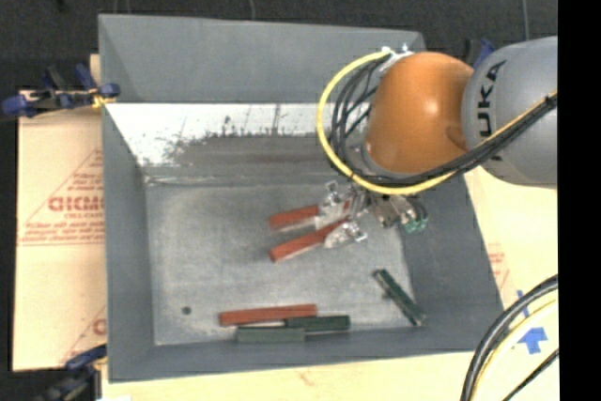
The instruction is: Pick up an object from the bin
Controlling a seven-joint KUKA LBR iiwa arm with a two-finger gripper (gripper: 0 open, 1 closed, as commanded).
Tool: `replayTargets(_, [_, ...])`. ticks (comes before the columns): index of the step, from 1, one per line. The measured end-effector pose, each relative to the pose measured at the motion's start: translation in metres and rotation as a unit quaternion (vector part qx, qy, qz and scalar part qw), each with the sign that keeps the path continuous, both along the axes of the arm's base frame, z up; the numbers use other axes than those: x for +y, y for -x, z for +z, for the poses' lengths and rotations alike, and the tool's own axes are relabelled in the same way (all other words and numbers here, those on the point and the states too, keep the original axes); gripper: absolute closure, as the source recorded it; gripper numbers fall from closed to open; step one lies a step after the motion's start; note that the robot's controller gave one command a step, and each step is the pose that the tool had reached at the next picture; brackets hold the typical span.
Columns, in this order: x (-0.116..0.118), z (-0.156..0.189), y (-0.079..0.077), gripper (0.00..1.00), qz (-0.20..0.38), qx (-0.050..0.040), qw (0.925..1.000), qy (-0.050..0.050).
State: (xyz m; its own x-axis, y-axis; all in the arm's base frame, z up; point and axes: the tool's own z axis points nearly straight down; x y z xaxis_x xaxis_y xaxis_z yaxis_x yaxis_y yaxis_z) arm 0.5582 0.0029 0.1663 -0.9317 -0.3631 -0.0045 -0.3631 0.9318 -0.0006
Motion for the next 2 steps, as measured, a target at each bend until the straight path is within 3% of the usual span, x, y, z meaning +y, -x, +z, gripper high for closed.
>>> replayTargets(1, [0.0,0.0,0.0,1.0,0.0,0.0005,1.0,0.0])
replayTargets(2, [0.01,0.012,-0.026,1.0,-0.012,0.0016,0.9999,0.0])
